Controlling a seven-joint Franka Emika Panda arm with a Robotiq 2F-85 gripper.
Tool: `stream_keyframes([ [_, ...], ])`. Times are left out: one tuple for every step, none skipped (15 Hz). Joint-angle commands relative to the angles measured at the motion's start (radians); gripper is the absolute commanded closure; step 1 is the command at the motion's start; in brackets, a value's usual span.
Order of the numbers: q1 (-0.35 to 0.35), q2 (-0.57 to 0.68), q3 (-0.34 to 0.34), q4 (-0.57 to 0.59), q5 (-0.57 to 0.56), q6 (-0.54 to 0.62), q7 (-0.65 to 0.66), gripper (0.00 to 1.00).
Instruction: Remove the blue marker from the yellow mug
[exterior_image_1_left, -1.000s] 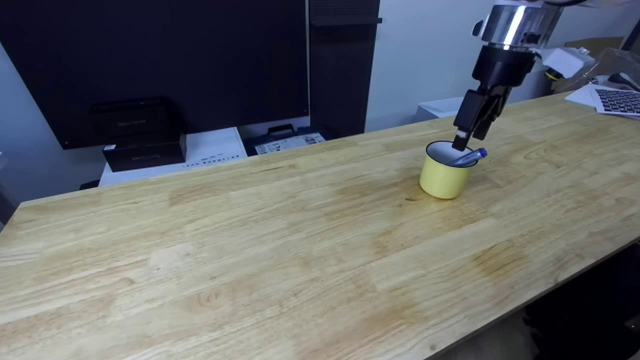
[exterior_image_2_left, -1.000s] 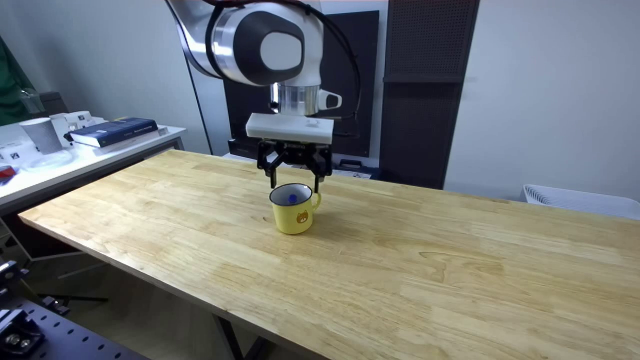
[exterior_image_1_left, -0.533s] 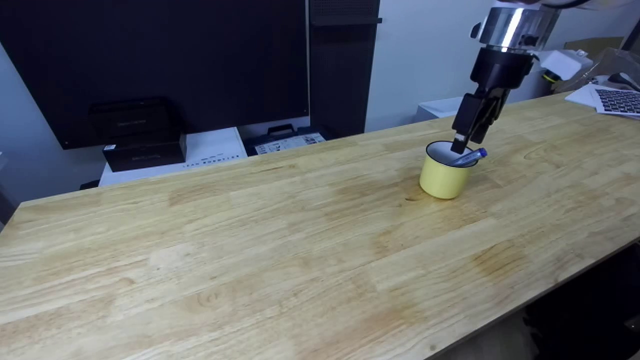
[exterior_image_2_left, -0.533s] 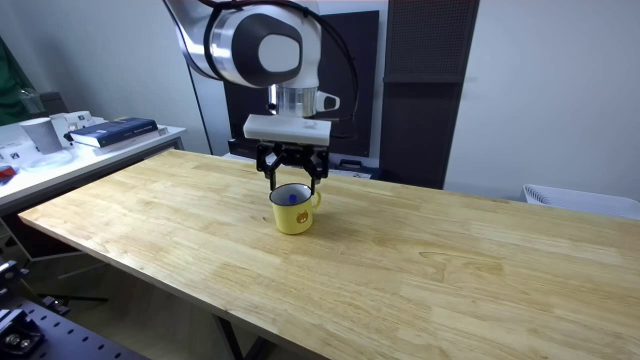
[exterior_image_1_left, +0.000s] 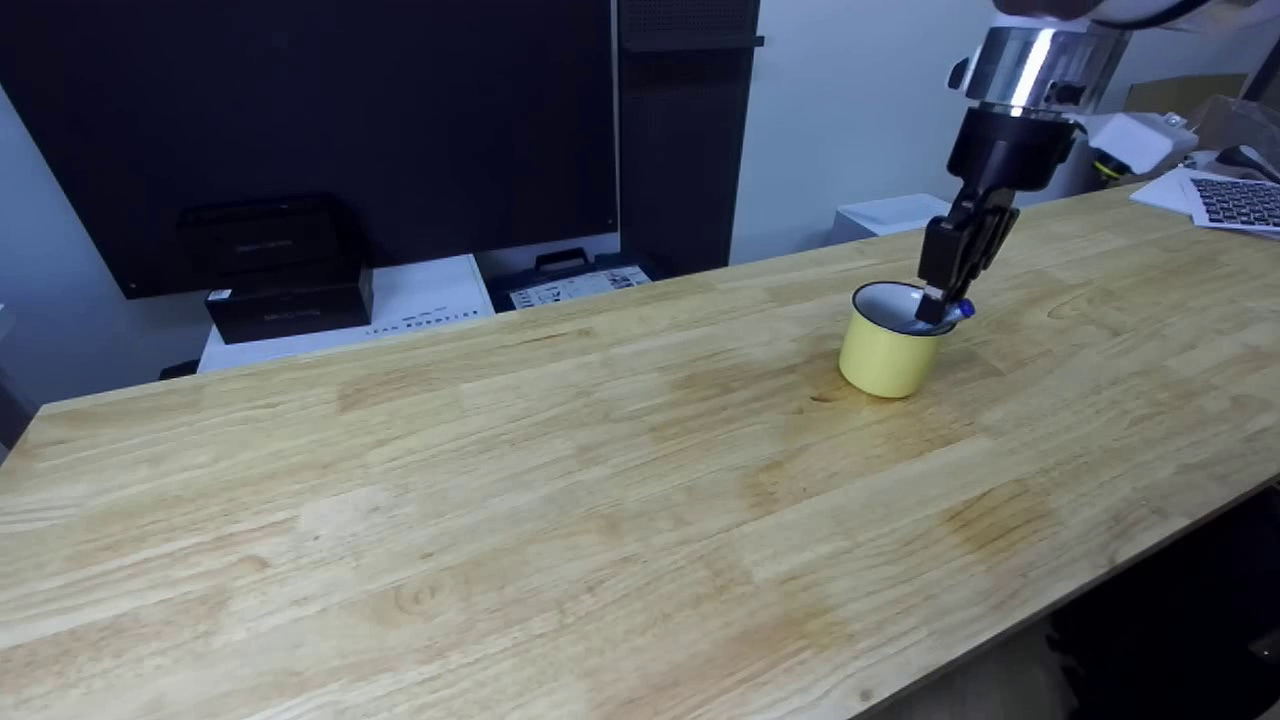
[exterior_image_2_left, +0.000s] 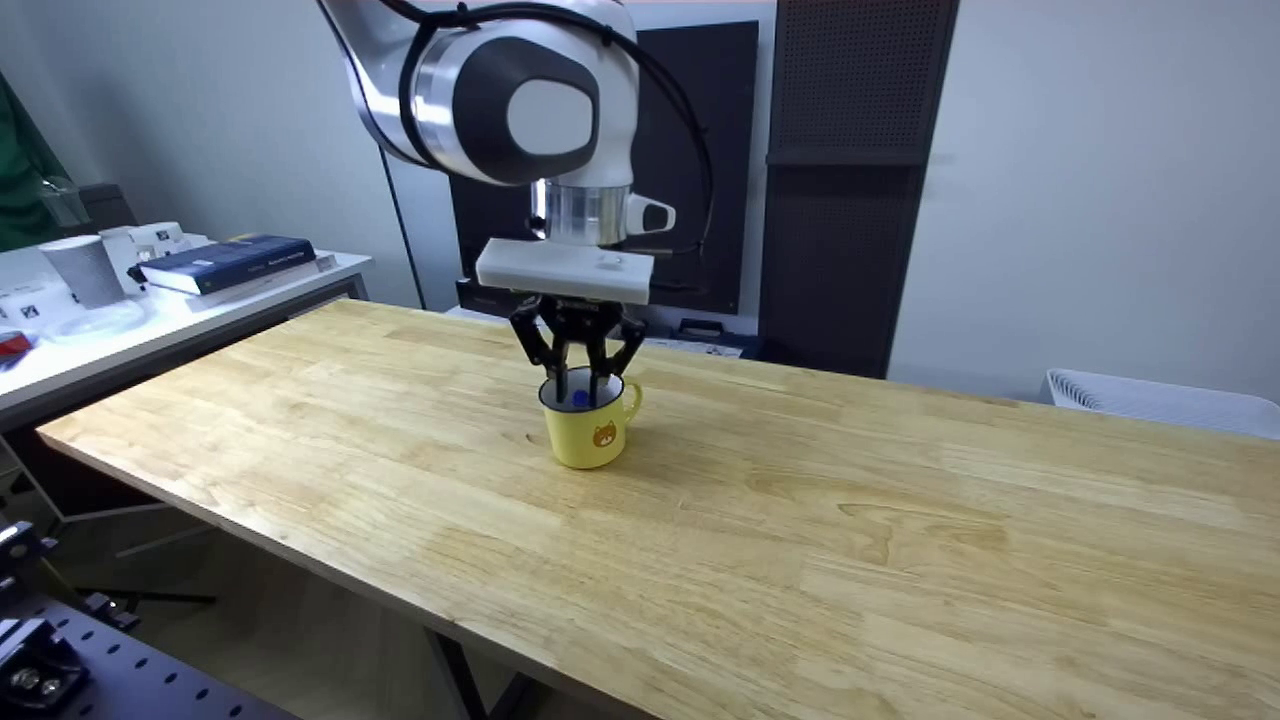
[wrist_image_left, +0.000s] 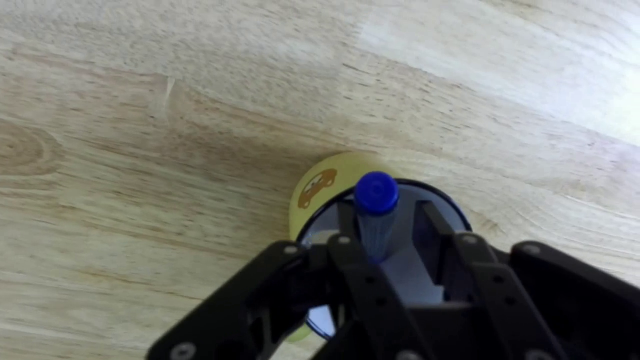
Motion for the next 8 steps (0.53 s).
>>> stream_keyframes([
  [-0.007, -0.046, 0.011, -0.055, 0.011, 0.017, 0.043, 0.95],
  [-0.009, -0.051, 0.013, -0.061, 0.015, 0.021, 0.046, 1.0],
  [-0.009, -0.056, 0.012, -0.065, 0.016, 0.025, 0.052, 0.95],
  [-0.009, -0.061, 0.013, -0.068, 0.02, 0.028, 0.052, 0.95],
  [-0.009, -0.069, 0.015, -0.072, 0.024, 0.028, 0.052, 0.95],
  [-0.011, -0.078, 0.017, -0.078, 0.029, 0.03, 0.05, 0.95],
  [-0.012, -0.09, 0.018, -0.083, 0.034, 0.028, 0.048, 0.95],
  [-0.016, -0.108, 0.022, -0.089, 0.043, 0.018, 0.044, 0.95],
])
